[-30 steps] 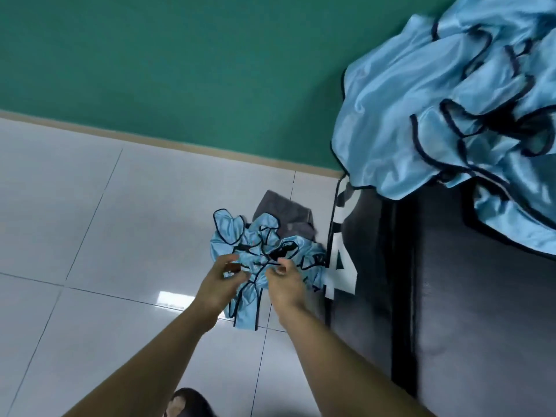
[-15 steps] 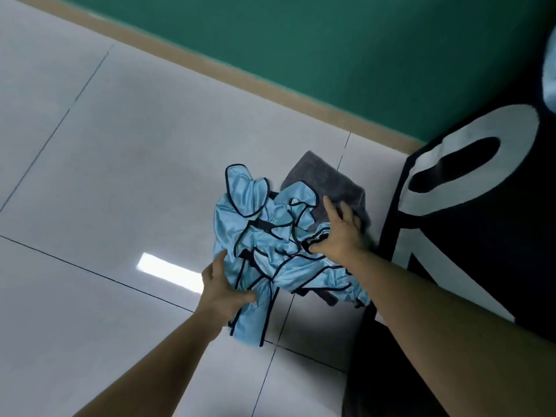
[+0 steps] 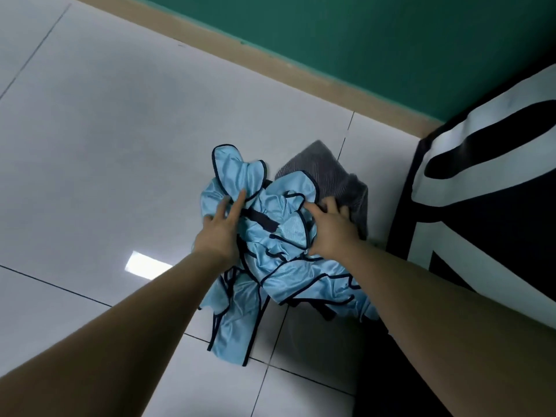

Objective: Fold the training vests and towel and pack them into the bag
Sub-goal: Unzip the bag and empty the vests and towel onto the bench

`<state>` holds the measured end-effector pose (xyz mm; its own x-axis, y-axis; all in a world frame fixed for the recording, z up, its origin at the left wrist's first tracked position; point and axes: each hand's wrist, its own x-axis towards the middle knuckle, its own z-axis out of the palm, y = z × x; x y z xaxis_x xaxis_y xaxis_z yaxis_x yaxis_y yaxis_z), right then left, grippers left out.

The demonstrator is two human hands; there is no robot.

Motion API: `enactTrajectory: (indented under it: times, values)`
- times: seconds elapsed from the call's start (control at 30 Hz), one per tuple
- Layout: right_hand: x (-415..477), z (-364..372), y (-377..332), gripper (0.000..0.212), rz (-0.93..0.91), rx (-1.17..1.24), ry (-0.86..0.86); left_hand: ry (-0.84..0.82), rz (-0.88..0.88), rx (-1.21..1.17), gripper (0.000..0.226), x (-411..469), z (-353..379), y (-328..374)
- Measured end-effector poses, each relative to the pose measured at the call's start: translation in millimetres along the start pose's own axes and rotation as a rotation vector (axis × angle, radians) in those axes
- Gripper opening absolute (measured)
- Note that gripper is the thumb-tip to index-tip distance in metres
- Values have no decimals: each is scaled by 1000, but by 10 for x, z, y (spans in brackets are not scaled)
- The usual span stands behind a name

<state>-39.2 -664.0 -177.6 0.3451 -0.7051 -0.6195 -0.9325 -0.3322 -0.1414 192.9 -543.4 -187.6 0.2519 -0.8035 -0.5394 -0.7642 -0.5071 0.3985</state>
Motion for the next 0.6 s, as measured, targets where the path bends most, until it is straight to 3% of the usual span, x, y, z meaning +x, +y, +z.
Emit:
enactTrajectory:
  times: [0.1,0.2,0.3,0.4,0.6]
  values:
    - [-103,142,-130,89,31,134,51,0,72,-108,121,-62,132,100]
    - [-247,282,-278,73,60,358,64,-73,-20,-356,97,-212,231,252]
    - [-419,269,-389,47,36,537,62,-218,-102,-729,88,-411,158,375]
    - [-619,88,-501,39,83,683,7,-300,-208,-1018,74,-635,-138,430]
    - [-1115,-690,-838,35,146,936,-3,-314,-242,-1151,73,-1101,-1132,595]
